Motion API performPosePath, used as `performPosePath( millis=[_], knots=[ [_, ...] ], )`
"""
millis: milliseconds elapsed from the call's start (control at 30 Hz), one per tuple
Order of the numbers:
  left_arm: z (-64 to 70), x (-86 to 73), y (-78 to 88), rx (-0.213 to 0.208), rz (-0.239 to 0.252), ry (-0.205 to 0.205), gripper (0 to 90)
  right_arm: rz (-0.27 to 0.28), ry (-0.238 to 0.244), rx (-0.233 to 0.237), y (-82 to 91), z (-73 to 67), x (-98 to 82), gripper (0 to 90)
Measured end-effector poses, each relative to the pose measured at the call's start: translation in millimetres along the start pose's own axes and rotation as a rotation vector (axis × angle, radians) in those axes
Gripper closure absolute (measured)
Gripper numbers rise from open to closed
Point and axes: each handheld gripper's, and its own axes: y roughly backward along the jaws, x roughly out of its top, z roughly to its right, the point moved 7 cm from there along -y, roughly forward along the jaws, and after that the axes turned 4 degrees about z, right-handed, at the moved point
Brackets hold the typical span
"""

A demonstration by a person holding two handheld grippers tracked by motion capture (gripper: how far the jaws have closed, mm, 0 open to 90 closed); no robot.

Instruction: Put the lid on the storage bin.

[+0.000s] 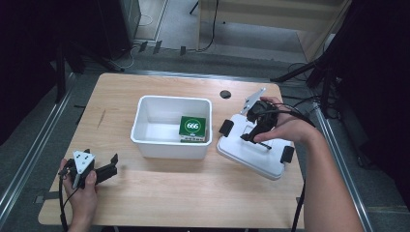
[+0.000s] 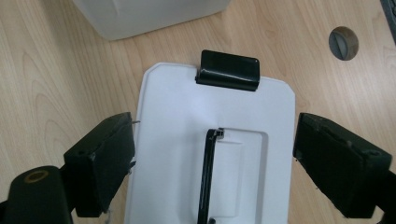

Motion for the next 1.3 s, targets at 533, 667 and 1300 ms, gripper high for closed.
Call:
performPosePath(
  millis=[533, 667, 1300],
  knots=[
    [0.2, -0.2, 0.6, -0.003, 0.001, 0.003, 7.3, -0.035, -0.056, -0.039, -15.8, 5.3, -28.6, 19.9],
    [0.2, -0.2, 0.7, -0.003, 0.002, 0.002, 7.3, -0.05, -0.062, -0.065, -21.8, 6.4, -37.0, 23.5],
    [0.6, -0.3, 0.7, 0.0, -0.002, -0.002, 7.3, -0.1, -0.127, -0.027, -41.0, 2.0, -72.2, 46.6]
  ],
)
